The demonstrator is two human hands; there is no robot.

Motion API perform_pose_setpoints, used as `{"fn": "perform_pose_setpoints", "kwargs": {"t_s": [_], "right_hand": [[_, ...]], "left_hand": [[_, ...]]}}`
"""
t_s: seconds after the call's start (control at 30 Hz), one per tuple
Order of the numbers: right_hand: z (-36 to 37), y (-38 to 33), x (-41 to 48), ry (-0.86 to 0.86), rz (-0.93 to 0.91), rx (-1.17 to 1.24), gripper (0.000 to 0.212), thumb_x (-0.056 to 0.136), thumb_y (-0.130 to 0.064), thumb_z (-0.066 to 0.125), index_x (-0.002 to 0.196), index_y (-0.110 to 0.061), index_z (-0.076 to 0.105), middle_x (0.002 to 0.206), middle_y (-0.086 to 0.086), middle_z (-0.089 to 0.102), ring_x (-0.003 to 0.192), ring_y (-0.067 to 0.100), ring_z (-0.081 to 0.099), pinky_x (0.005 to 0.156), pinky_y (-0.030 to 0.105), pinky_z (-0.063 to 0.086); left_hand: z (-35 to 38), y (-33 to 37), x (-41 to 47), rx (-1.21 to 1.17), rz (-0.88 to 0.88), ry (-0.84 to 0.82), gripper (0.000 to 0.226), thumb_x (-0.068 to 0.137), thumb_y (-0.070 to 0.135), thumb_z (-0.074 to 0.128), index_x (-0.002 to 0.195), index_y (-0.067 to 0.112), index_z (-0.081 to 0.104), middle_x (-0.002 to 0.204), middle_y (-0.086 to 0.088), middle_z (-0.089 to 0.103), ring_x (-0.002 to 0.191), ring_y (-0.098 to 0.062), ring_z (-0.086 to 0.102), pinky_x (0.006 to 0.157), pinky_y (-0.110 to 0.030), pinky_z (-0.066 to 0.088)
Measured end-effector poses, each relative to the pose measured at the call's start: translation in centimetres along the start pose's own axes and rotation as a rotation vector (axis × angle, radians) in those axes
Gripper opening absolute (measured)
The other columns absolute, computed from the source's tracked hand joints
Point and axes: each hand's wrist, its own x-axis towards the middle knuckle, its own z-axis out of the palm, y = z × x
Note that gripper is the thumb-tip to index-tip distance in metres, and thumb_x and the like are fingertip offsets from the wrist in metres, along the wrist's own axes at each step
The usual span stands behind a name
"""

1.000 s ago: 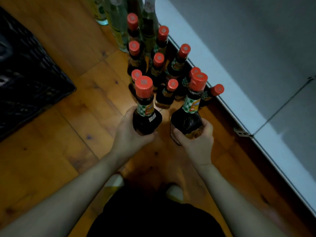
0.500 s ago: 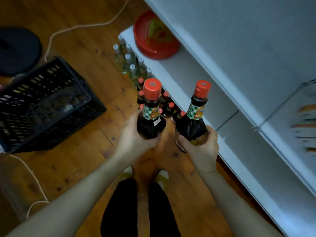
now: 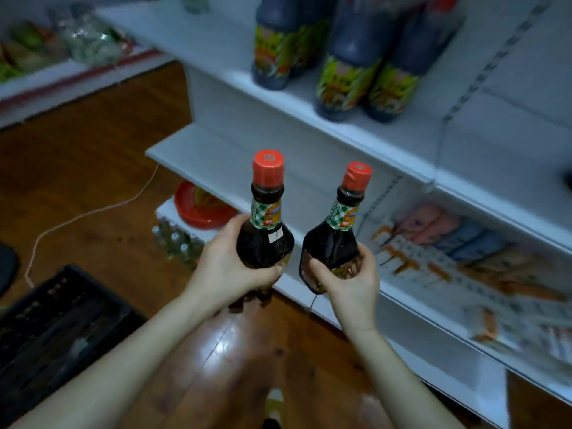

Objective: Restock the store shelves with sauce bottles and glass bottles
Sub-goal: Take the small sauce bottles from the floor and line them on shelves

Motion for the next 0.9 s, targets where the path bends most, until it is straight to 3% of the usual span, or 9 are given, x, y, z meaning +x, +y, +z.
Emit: {"fn": "perform_pose_setpoints", "kwargs": {"t_s": [0.13,0.2,0.27,0.4,0.53,0.73,0.83,0.9], "right_hand": [[-3.6,-4.3,-2.9,0.162,-0.039,0.033,0.061,0.066,-0.016,0.082,0.114,-0.023,0.044,0.103,-0.013,0.055,0.093,-0.005,0.055,0.074,0.006,0.047],[-5.6,-5.9,-4.1,0.22,-0.054,0.03,0.065,0.066,-0.018,0.082,0.119,-0.022,0.044,0.108,-0.007,0.055,0.097,0.001,0.055,0.081,0.012,0.046],[-8.1,-7.3,-5.4,0.285,-0.073,0.03,0.068,0.066,-0.019,0.082,0.123,-0.019,0.044,0.11,-0.005,0.055,0.101,0.01,0.055,0.086,0.021,0.045],[-14.0,-9.0,-7.1,0.414,-0.134,0.015,0.062,0.066,-0.017,0.082,0.114,-0.024,0.044,0.102,-0.017,0.052,0.101,0.012,0.055,0.082,0.021,0.043],[-21.4,-9.0,-7.9,0.524,-0.162,0.022,0.063,0.065,-0.018,0.082,0.114,-0.025,0.043,0.106,-0.013,0.054,0.102,0.013,0.056,0.084,0.025,0.046],[-34.8,-7.7,-8.8,0.618,-0.204,0.002,0.06,0.065,-0.014,0.082,0.112,-0.022,0.046,0.103,-0.012,0.056,0.096,-0.001,0.055,0.076,0.015,0.046],[-41.5,-6.6,-9.1,0.652,-0.219,-0.019,0.058,0.065,-0.01,0.082,0.11,-0.022,0.046,0.097,-0.017,0.054,0.088,-0.008,0.055,0.068,0.005,0.045],[-45.4,-5.9,-9.0,0.664,-0.214,-0.03,0.06,0.065,-0.01,0.082,0.11,-0.024,0.045,0.097,-0.018,0.054,0.088,-0.008,0.054,0.068,0.005,0.045]], "left_hand": [[-1.4,5.5,-0.8,0.002,0.137,-0.127,0.07,0.061,0.02,0.083,0.108,0.038,0.034,0.09,0.033,0.043,0.083,0.013,0.047,0.065,0.0,0.035],[-1.4,7.7,-1.2,-0.005,0.192,-0.18,0.07,0.058,0.025,0.085,0.107,0.038,0.037,0.091,0.031,0.048,0.087,0.006,0.051,0.071,-0.008,0.039],[-0.8,10.0,-1.6,-0.024,0.243,-0.247,0.068,0.056,0.029,0.085,0.108,0.038,0.042,0.096,0.027,0.053,0.09,0.006,0.054,0.073,-0.015,0.042],[2.1,14.7,-2.7,-0.065,0.333,-0.338,0.068,0.048,0.038,0.077,0.108,0.039,0.043,0.097,0.025,0.056,0.09,0.013,0.052,0.069,-0.009,0.043],[7.3,19.2,-3.8,-0.107,0.42,-0.409,0.072,0.04,0.045,0.074,0.107,0.037,0.048,0.096,0.021,0.06,0.088,0.016,0.055,0.064,-0.005,0.045],[18.6,26.2,-6.2,-0.141,0.513,-0.493,0.076,0.046,0.039,0.077,0.116,0.028,0.051,0.103,0.017,0.061,0.096,0.003,0.057,0.073,-0.015,0.046],[24.4,29.5,-7.7,-0.169,0.518,-0.518,0.075,0.045,0.039,0.081,0.113,0.031,0.05,0.104,0.017,0.06,0.098,0.0,0.058,0.076,-0.019,0.047],[27.9,31.3,-8.3,-0.167,0.526,-0.528,0.07,0.051,0.029,0.085,0.11,0.033,0.048,0.103,0.02,0.059,0.098,-0.001,0.057,0.078,-0.021,0.047]]}}
